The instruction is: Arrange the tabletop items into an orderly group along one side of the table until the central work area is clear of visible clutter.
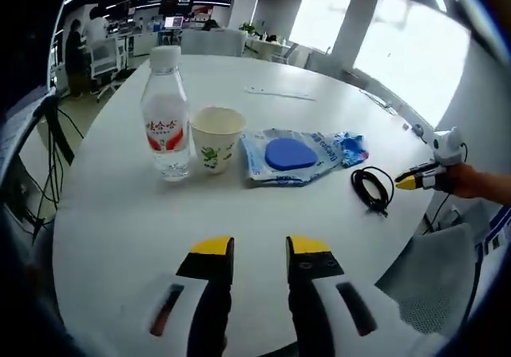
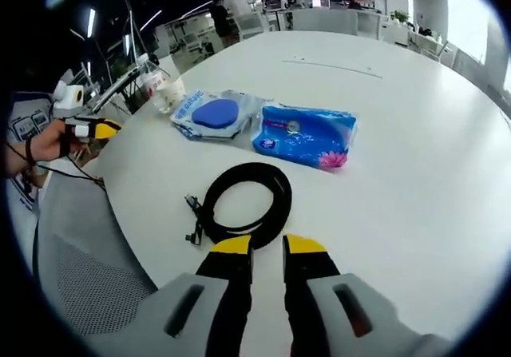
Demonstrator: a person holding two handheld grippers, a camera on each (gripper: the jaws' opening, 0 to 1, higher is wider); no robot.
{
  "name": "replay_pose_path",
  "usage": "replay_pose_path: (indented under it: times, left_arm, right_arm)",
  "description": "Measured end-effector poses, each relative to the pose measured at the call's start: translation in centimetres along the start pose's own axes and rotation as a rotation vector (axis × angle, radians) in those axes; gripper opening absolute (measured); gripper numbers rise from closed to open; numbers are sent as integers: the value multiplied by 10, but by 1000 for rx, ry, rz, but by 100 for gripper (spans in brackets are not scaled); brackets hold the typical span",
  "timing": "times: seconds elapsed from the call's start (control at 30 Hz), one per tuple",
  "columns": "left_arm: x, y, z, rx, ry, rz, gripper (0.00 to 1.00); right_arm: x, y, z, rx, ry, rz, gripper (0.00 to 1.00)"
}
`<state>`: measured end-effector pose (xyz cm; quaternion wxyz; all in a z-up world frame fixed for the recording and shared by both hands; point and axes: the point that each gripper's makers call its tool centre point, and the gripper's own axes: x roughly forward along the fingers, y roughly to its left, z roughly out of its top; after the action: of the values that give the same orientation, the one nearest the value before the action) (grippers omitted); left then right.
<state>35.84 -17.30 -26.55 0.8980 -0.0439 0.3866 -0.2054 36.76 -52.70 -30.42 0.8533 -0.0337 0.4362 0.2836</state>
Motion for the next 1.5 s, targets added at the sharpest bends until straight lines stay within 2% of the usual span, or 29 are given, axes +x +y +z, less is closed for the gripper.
replay_pose_path:
  times: [0.37, 0.67, 0.8, 1.23, 1.5]
  left_arm:
    - [-11, -6, -5, 33, -10, -34, 28]
    - [-10, -8, -7, 39, -12, -46, 29]
    - [-9, -9, -6, 43, -10, -48, 29]
    - [-6, -14, 0, 53, -13, -51, 29]
    - [-7, -13, -3, 27, -14, -44, 28]
  right_arm:
    - [-9, 0, 5, 13, -26, -5, 17]
    - [-7, -2, 5, 24, -22, -7, 17]
    - [-5, -8, 11, 43, -28, -14, 17]
    - [7, -24, 34, 31, -22, -30, 16]
    - [18, -36, 49, 12, -13, -36, 15]
